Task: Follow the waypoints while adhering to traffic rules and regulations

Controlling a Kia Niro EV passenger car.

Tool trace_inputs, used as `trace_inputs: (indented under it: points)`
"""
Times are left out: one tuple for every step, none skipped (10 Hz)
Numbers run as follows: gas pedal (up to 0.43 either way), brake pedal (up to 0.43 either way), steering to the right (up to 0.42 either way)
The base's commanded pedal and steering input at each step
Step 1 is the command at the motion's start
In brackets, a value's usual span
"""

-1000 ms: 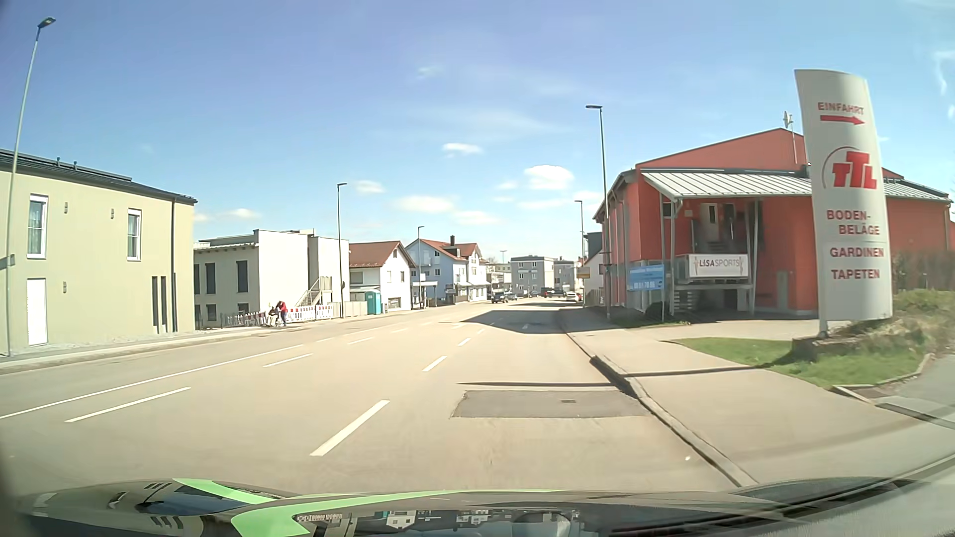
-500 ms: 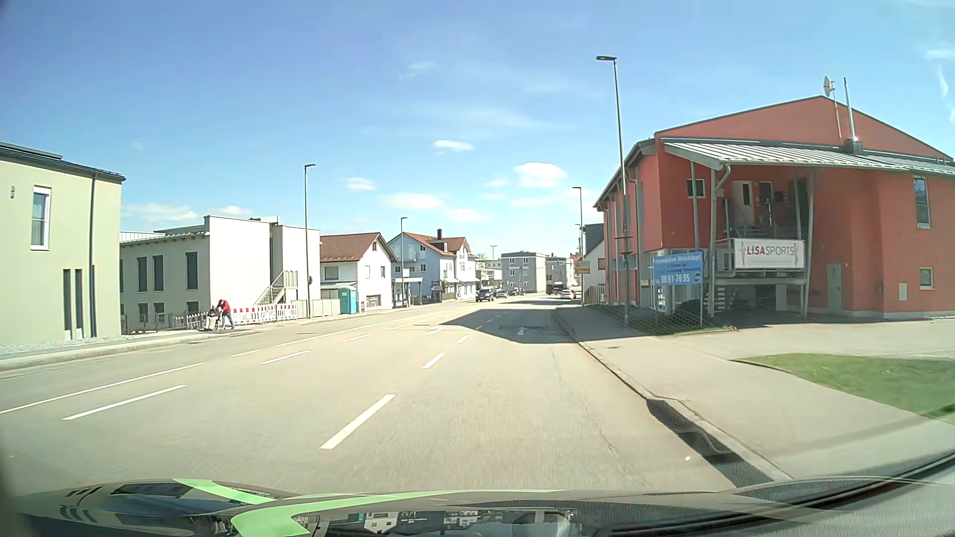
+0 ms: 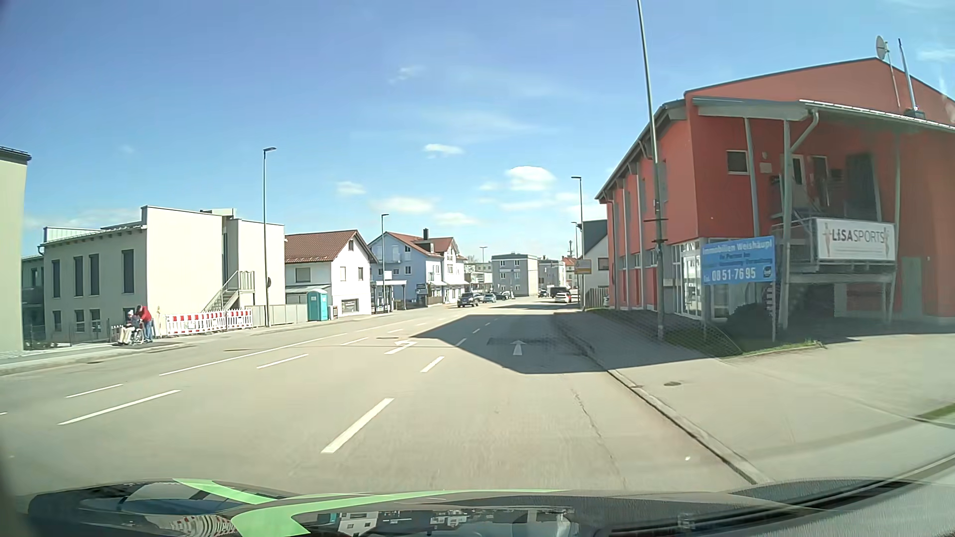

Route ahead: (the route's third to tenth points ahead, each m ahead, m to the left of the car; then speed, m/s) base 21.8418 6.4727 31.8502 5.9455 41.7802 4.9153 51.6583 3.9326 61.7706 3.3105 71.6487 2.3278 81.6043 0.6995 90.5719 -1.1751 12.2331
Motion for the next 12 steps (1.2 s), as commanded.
trace_inputs:
  points:
    - [0.0,0.0,0.008]
    - [0.0,0.0,0.008]
    - [0.0,0.0,0.008]
    - [0.0,0.0,0.008]
    - [0.0,0.0,0.007]
    - [0.0,0.0,0.007]
    - [0.0,0.0,0.007]
    - [0.0,0.0,0.008]
    - [0.0,0.0,0.007]
    - [0.0,0.0,0.007]
    - [0.0,0.0,0.007]
    - [0.0,0.0,0.008]
